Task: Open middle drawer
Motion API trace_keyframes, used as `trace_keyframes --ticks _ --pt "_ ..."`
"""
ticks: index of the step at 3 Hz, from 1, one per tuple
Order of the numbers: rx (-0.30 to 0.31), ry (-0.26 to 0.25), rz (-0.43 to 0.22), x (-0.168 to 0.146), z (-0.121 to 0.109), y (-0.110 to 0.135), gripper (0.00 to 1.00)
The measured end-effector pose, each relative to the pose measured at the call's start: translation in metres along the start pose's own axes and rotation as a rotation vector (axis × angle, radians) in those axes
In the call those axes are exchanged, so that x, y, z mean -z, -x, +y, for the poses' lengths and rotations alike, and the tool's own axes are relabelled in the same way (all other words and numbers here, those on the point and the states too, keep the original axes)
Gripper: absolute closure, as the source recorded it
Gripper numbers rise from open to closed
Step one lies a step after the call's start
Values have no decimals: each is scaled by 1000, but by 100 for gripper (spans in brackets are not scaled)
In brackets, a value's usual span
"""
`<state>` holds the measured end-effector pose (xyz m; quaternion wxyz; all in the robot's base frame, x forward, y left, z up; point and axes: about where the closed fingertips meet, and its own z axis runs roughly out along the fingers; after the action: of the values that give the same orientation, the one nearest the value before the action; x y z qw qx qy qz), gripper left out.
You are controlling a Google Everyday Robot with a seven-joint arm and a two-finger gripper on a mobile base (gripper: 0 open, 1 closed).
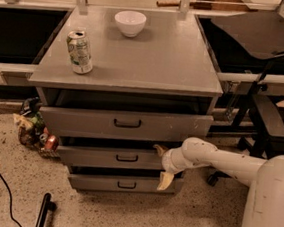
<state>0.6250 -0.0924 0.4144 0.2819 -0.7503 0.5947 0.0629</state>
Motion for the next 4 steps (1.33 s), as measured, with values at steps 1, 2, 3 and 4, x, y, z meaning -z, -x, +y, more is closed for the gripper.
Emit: trace_keyframes --ticks 1,2,3,4 --pt "-25 4 -3 -9 -6 -3 0" --pt "-31 35 0 -15 2 0 19" --pt "-49 72 -8 -7 24 5 43" --pt "-66 87 -13 7 39 11 66"
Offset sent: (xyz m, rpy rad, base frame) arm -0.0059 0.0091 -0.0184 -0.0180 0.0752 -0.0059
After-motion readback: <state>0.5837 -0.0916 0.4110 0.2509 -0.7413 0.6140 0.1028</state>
